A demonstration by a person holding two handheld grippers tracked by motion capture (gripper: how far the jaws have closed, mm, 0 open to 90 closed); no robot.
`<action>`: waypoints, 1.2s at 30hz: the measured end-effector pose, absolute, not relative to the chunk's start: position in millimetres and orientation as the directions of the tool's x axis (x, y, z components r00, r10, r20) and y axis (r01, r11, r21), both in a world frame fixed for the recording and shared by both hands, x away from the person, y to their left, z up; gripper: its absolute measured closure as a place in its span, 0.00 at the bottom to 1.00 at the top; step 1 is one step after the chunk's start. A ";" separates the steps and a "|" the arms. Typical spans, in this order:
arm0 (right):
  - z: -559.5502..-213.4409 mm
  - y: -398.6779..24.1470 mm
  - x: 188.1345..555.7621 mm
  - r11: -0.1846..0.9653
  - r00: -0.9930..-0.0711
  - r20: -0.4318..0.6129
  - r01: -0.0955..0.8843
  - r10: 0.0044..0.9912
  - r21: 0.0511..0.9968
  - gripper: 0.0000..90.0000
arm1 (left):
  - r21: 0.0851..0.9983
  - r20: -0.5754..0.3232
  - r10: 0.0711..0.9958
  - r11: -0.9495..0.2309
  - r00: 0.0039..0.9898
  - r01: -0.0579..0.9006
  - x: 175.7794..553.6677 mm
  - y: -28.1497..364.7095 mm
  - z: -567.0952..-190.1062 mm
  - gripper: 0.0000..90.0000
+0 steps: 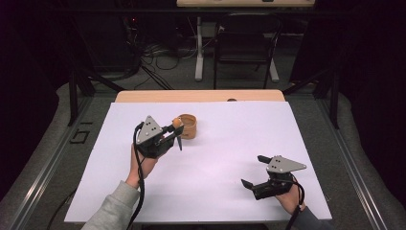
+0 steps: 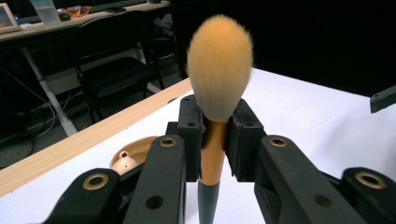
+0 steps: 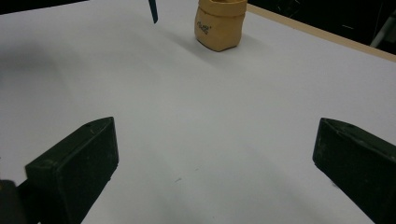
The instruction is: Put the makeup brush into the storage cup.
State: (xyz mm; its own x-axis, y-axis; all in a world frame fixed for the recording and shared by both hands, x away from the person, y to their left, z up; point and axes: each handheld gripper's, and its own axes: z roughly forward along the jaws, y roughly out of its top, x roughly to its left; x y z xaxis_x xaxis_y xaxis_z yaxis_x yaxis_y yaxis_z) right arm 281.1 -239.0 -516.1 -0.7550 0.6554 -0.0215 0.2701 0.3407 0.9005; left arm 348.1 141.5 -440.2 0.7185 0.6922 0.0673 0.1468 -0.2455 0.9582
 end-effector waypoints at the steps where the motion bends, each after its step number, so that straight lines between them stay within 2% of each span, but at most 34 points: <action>1: -516.1 -239.2 281.0 0.336 -0.756 -0.020 0.267 0.654 0.903 0.00 | 0.959 0.059 0.696 -0.238 0.715 0.152 349.0 140.9 -440.3 0.87; 36: -516.7 -238.1 282.8 0.339 -0.758 -0.019 0.269 0.652 0.902 0.00 | 0.965 0.054 0.692 -0.220 0.720 0.139 373.1 128.6 -415.2 0.87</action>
